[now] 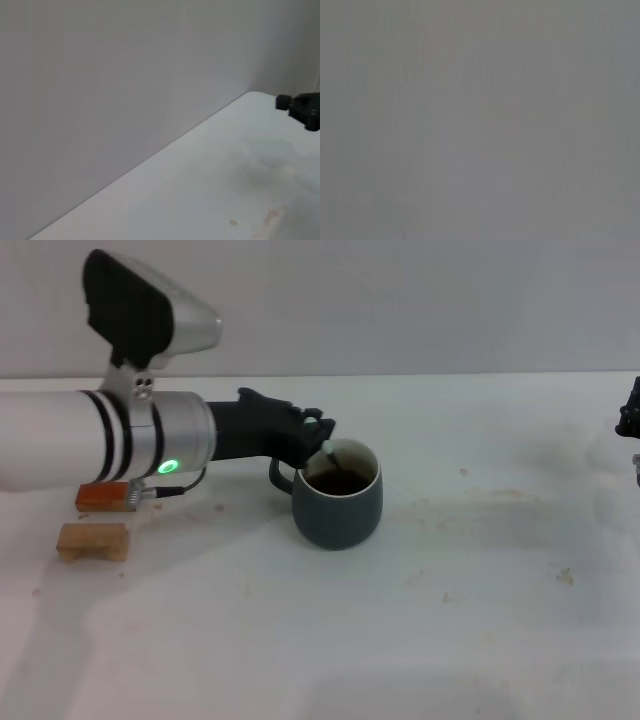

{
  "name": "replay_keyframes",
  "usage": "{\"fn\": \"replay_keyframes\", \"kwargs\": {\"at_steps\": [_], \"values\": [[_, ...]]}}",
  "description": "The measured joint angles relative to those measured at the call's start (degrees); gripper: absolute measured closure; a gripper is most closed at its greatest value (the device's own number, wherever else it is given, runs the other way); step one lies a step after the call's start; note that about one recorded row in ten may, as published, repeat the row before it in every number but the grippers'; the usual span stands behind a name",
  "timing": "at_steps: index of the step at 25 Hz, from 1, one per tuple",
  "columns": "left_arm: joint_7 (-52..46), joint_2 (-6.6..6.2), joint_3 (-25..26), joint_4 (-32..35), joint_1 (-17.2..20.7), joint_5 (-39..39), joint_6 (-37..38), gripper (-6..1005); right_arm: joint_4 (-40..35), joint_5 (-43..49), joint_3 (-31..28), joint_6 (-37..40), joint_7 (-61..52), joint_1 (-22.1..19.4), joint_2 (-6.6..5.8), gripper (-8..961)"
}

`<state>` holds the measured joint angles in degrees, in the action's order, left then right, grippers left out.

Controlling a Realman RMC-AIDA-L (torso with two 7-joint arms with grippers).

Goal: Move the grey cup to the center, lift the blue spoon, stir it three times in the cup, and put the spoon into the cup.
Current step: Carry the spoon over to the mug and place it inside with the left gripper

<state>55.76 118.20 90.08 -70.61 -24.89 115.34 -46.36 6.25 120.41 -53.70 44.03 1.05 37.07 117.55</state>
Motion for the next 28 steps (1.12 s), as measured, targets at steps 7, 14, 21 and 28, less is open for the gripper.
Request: {"fn": "replay_keyframes", "kwargs": {"at_steps": [7, 14, 21, 28], "values": [[-0.5, 0.15, -3.1, -0.8, 1.4, -1.8, -0.5, 837, 0.0, 0.0, 0.0, 0.0, 0.0, 0.0, 0.03, 920], [-0.5, -0.13, -2.5, -2.2, 5.0, -2.0, -0.4, 833, 0.0, 0.0, 0.0, 0.0, 0.1, 0.2, 0.05, 920], [-0.5, -0.14, -1.7, -2.3, 5.5, -2.0, -0.3, 830, 0.0, 0.0, 0.0, 0.0, 0.2, 0.4, 0.05, 921], [-0.5, -0.19, -0.6, -2.3, 5.0, -2.0, -0.6, 827, 0.1, 0.0, 0.0, 0.0, 0.2, 0.3, 0.05, 920]]}}
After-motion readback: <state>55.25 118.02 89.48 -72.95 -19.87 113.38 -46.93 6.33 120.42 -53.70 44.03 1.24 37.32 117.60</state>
